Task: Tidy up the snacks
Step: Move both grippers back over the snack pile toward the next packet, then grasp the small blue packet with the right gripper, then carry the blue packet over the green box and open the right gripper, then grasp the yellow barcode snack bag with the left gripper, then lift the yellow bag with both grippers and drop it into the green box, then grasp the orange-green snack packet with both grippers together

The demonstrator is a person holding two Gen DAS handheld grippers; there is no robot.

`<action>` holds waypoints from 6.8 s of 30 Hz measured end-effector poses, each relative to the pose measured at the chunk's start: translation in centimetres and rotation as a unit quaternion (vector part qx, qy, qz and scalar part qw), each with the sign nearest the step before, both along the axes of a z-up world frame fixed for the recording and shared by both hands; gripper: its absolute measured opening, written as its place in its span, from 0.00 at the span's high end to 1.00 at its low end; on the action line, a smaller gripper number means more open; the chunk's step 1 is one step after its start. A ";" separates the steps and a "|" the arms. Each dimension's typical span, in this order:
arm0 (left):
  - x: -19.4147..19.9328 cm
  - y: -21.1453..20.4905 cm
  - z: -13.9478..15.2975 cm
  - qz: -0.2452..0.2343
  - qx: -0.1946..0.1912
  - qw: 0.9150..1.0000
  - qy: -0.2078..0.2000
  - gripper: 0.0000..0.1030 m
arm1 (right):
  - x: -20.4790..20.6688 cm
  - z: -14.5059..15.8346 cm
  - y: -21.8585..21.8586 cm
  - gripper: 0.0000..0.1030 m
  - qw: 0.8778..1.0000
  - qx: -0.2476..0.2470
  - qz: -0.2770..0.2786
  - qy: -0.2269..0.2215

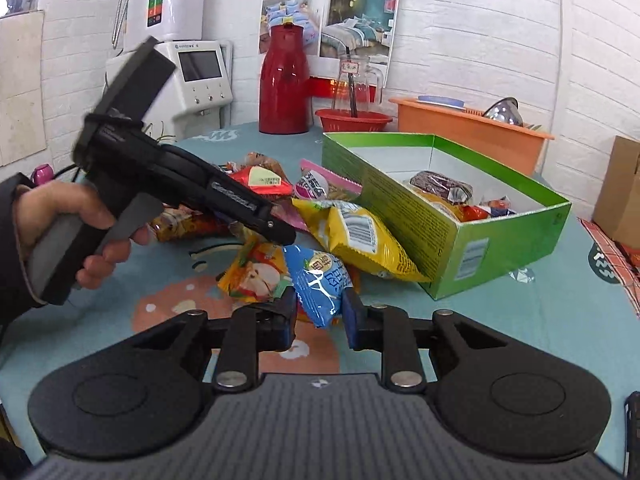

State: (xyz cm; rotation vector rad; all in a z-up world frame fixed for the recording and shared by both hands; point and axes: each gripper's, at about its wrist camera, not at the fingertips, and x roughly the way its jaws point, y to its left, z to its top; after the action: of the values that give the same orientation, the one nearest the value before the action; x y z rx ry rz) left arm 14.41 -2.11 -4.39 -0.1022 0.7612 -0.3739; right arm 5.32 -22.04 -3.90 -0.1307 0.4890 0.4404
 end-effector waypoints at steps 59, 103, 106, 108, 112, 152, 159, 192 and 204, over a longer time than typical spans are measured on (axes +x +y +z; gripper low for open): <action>6.2 -3.8 9.4 -0.036 -0.078 0.993 -0.078 0.32 | 9.1 5.9 -3.6 0.63 0.992 0.040 -0.078 -0.095; -0.6 -2.5 2.1 -0.017 -0.099 0.995 0.018 0.00 | 1.8 0.3 -4.5 0.00 0.996 0.058 -0.069 -0.019; 0.6 -3.0 1.7 -0.007 -0.102 0.994 0.022 0.00 | 1.6 0.1 -4.6 0.00 0.996 0.058 -0.069 -0.013; 1.3 -3.5 1.5 -0.007 -0.109 0.994 0.028 0.00 | 1.7 0.1 -4.5 0.00 0.996 0.055 -0.067 -0.008; 2.0 -4.2 0.4 -0.021 -0.097 0.994 0.051 0.53 | 1.6 -0.1 -4.2 0.00 0.997 0.049 -0.052 -0.005; -1.0 -1.4 6.2 -0.066 -0.121 0.990 -0.039 0.51 | 6.3 3.4 -3.3 0.58 0.986 0.165 0.035 0.021; 1.3 -2.8 9.8 -0.080 -0.130 0.984 -0.091 0.51 | 8.8 6.6 -4.1 0.58 0.985 0.170 0.012 -0.038; 10.8 -3.0 7.4 -0.046 -0.093 0.992 -0.075 0.00 | 17.0 3.4 -4.1 0.10 0.988 0.149 -0.046 0.009; 2.0 -2.2 9.7 -0.042 -0.062 0.994 -0.076 0.00 | 7.6 5.0 -4.4 0.00 0.988 0.149 -0.026 -0.035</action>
State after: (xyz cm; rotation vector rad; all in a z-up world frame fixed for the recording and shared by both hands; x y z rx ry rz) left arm 16.42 -4.29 5.34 -0.1570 0.5930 -0.5032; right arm 12.87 -26.48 1.14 0.1538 0.3524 0.4521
